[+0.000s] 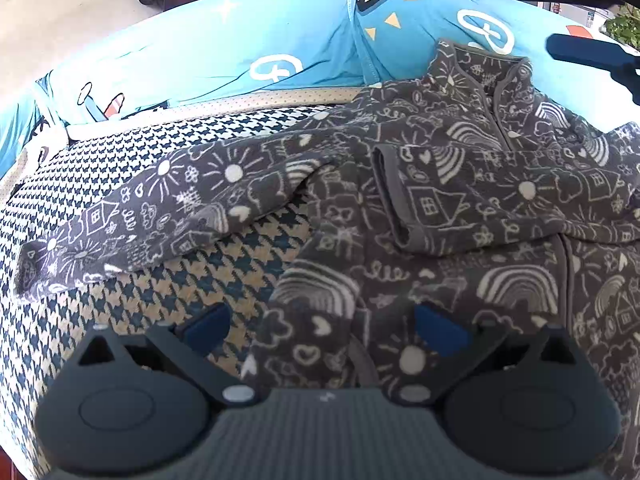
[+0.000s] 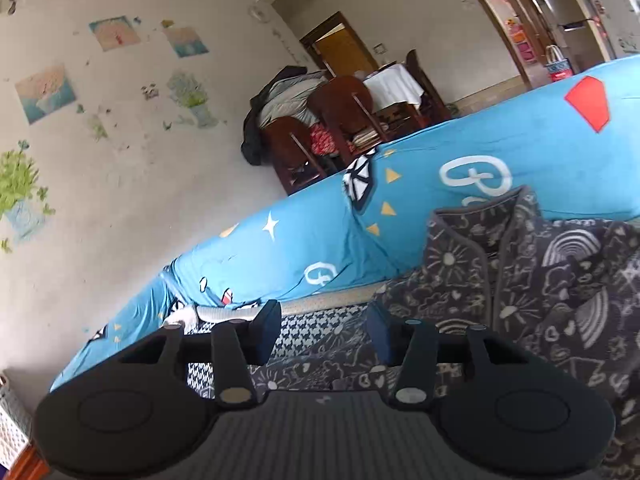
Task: Fold clothes
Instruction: 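Move the open right gripper to the unfolded side edge of the jacket, then grasp the jacket side edge with the right gripper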
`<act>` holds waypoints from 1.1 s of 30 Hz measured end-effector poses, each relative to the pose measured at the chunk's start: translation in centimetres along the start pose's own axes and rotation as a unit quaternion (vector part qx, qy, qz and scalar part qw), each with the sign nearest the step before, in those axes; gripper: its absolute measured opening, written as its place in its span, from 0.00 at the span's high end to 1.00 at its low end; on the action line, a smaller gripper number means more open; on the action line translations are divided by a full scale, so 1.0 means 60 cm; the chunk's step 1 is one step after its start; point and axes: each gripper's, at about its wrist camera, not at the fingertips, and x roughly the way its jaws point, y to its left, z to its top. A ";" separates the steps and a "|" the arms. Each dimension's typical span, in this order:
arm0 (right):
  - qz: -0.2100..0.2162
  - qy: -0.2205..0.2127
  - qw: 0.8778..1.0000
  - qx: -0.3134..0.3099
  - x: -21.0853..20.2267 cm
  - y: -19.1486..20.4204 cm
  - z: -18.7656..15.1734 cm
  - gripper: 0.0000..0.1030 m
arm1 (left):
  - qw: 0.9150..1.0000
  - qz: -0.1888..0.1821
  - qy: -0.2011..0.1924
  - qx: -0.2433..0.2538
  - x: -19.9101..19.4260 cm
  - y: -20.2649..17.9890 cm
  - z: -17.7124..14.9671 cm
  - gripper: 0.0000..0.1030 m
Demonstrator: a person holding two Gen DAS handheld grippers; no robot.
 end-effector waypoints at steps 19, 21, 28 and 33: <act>-0.154 -0.003 0.988 0.010 -0.117 -0.104 0.019 0.43 | 0.998 -0.039 -0.053 -0.013 0.039 -0.031 0.088 0.00; -0.173 -0.006 0.985 0.010 -0.130 -0.117 0.018 0.37 | 0.998 -0.037 -0.058 -0.008 0.047 -0.038 0.099 0.00; -0.251 0.022 0.968 -0.021 -0.159 -0.157 0.010 0.33 | 0.996 -0.025 -0.074 0.046 0.075 -0.072 0.118 0.00; -0.268 0.076 0.958 -0.064 -0.155 -0.173 -0.013 0.33 | 0.995 -0.009 -0.075 0.072 0.098 -0.090 0.124 0.00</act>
